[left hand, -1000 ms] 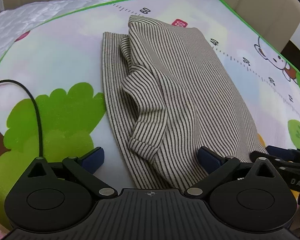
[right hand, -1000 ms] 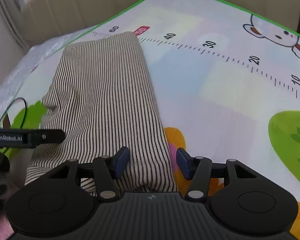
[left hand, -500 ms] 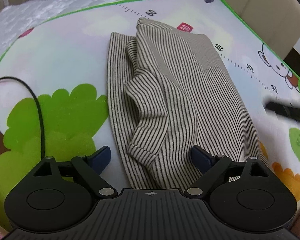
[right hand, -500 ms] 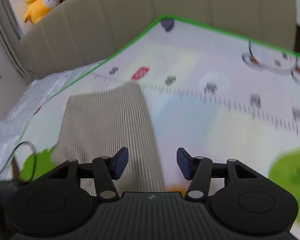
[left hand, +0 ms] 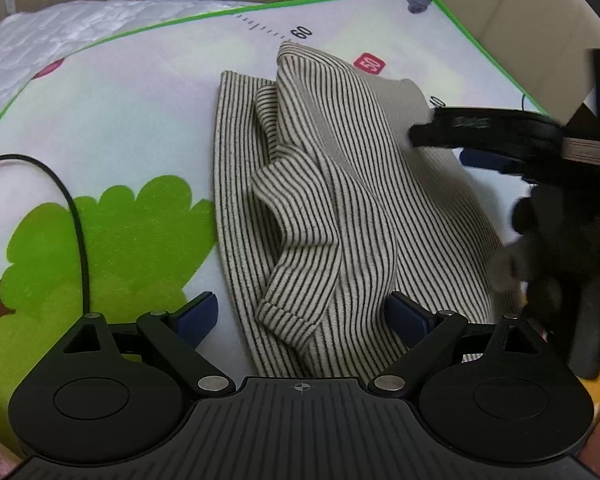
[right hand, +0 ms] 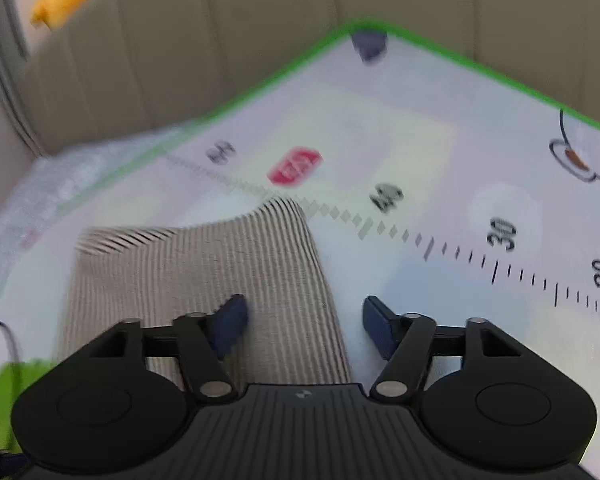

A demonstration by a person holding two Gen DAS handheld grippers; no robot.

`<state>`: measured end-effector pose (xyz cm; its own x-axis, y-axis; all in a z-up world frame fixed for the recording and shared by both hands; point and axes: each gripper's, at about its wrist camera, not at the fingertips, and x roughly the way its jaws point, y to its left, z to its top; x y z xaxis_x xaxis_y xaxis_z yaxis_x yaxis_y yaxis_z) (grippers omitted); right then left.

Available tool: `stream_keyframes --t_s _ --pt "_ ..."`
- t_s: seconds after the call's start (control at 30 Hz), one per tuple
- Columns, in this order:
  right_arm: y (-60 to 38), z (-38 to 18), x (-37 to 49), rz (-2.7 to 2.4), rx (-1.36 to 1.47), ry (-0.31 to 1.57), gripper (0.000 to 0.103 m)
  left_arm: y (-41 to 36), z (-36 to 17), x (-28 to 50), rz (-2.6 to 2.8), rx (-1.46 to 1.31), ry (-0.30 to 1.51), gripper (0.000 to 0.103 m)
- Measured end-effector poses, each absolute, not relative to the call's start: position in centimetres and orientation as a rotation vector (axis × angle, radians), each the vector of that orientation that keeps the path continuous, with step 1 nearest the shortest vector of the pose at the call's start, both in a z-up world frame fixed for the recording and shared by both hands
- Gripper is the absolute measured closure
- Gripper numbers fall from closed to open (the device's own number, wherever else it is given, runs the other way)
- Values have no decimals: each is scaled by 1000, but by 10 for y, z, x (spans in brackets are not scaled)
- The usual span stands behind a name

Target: Fold clothes

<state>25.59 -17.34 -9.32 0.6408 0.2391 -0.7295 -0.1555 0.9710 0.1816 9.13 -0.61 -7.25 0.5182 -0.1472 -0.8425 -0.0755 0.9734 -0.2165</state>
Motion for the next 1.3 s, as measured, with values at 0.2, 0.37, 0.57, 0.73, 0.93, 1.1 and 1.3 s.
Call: stream_keyframes --t_s 0.2,0.37,0.57,0.73,0.93,1.1,1.3 --pt "-177 -91 250 302 132 843 89 -9 -76 96 -45 -232 1025 7" --pt "-202 -81 248 189 164 791 101 -9 -76 95 -55 -227 1018 6" --pt "-223 -73 245 132 47 801 101 -9 -77 94 -55 -225 1019 5" --pt "-221 -64 203 345 69 843 48 -9 -77 95 -55 -221 1023 4" --pt "-210 -97 167 352 50 930 66 -10 -77 92 -56 -208 1023 4" --pt "-209 -84 154 322 70 894 93 -7 -76 94 -56 -224 1023 4" --pt "-188 -77 117 465 -331 889 74 -2 -76 94 -42 -230 1029 4"
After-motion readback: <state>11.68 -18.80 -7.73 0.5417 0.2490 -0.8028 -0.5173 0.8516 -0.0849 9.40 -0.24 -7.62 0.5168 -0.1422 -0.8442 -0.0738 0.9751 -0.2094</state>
